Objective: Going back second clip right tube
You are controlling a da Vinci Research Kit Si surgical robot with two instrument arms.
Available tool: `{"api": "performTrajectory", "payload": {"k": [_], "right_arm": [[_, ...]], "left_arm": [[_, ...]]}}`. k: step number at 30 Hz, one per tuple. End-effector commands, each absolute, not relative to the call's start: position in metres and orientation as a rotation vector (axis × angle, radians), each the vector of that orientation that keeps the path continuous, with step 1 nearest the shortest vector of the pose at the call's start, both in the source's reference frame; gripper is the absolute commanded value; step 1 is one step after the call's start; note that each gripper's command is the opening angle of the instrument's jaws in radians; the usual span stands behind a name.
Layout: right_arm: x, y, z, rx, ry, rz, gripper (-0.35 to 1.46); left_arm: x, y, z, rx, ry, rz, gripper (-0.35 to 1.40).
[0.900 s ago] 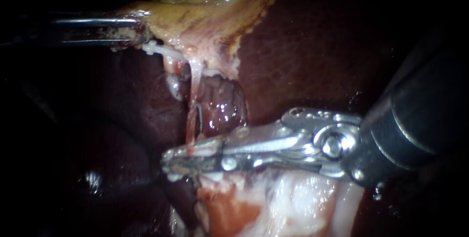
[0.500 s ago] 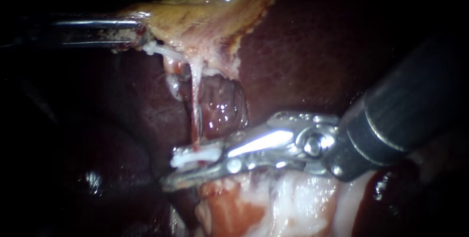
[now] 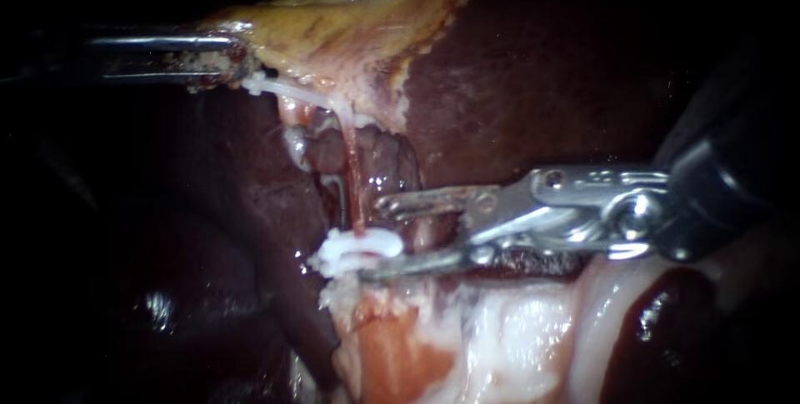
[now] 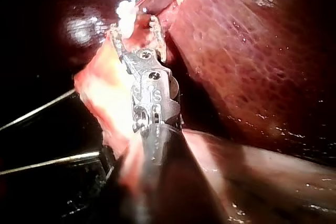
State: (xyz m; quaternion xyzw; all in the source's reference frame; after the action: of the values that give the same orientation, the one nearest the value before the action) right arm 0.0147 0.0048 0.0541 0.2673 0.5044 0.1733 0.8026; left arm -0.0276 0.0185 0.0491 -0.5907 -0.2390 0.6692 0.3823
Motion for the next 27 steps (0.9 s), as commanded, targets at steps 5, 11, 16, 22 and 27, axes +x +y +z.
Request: {"api": "performTrajectory", "payload": {"k": [5,11,16,22,27], "right_arm": [[0.0109,0.0058,0.0528,0.524,1.095,0.336,0.50],[0.0085,0.0058,0.0527,0.501,1.102,0.307,0.50],[0.0076,0.0058,0.0526,0.497,1.105,0.293,0.50],[0.0073,0.0058,0.0524,0.496,1.107,0.287,0.50],[0.0071,0.0058,0.0523,0.497,1.108,0.286,0.50]], "left_arm": [[-0.0277,0.0185,0.0491,-1.507,-0.610,1.707,-0.35],[-0.0279,0.0185,0.0492,-1.507,-0.608,1.707,-0.35],[-0.0292,0.0181,0.0504,-1.508,-0.597,1.710,-0.35],[-0.0316,0.0170,0.0531,-1.511,-0.604,1.725,-0.35],[-0.0324,0.0165,0.0538,-1.510,-0.615,1.731,-0.35]]}}
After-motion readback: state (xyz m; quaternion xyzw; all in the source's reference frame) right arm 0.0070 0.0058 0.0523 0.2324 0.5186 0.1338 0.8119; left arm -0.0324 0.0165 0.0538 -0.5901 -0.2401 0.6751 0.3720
